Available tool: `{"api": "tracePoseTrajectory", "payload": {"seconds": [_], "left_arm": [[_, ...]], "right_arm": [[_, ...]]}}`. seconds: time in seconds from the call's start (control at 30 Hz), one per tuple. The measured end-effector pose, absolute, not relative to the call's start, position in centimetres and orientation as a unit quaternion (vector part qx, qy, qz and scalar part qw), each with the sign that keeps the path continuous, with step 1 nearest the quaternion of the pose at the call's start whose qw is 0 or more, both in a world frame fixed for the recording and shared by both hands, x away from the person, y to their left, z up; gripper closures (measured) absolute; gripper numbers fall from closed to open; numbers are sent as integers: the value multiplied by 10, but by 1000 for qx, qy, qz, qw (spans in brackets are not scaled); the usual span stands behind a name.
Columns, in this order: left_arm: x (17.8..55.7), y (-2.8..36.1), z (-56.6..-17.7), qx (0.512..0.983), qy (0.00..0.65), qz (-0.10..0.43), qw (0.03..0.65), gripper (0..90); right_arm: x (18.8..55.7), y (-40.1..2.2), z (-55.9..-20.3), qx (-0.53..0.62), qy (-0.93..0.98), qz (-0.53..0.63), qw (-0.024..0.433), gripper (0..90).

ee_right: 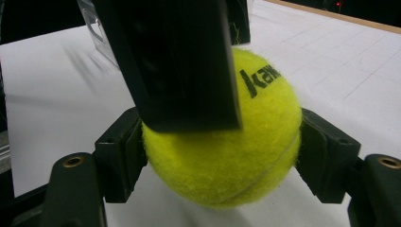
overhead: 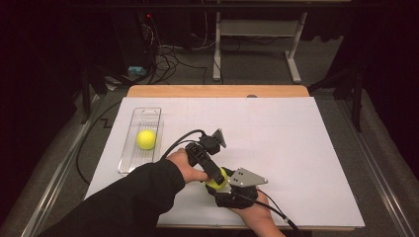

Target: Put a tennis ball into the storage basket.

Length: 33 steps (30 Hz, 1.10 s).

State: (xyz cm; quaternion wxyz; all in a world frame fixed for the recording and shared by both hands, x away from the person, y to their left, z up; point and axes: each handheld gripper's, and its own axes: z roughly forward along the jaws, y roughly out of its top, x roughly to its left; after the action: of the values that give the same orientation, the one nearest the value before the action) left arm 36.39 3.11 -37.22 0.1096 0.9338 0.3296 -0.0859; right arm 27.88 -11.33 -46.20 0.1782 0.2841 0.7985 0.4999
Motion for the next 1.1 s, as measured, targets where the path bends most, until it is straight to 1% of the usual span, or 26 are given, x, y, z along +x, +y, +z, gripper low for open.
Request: {"api": "tracePoseTrajectory", "payload": {"seconds": [0.2,0.37,0.43,0.57,0.67,0.97,1.0,1.03,1.07,1.1], "left_arm": [[364,27,-382,934,326,-102,108,37],[363,26,-387,931,327,-119,113,120],[364,26,-387,933,317,-127,111,171],[363,25,-388,930,321,-135,118,243],[364,25,-389,931,318,-137,115,258],[362,22,-386,933,320,-122,113,266],[362,22,-385,934,317,-121,109,266],[362,22,-384,934,317,-118,111,266],[362,21,-383,932,324,-117,116,266],[362,21,-381,930,328,-114,118,266]], "right_arm": [[278,-113,-462,284,798,501,180,270],[279,-114,-462,285,797,501,181,270],[279,-114,-462,286,797,500,182,270],[279,-114,-462,287,796,499,184,270],[279,-114,-463,287,797,498,185,269],[281,-116,-463,288,792,506,181,256],[281,-116,-463,288,792,507,181,245],[282,-117,-463,288,789,513,179,141],[282,-117,-463,288,789,513,179,141],[282,-117,-463,289,788,513,181,94]]}}
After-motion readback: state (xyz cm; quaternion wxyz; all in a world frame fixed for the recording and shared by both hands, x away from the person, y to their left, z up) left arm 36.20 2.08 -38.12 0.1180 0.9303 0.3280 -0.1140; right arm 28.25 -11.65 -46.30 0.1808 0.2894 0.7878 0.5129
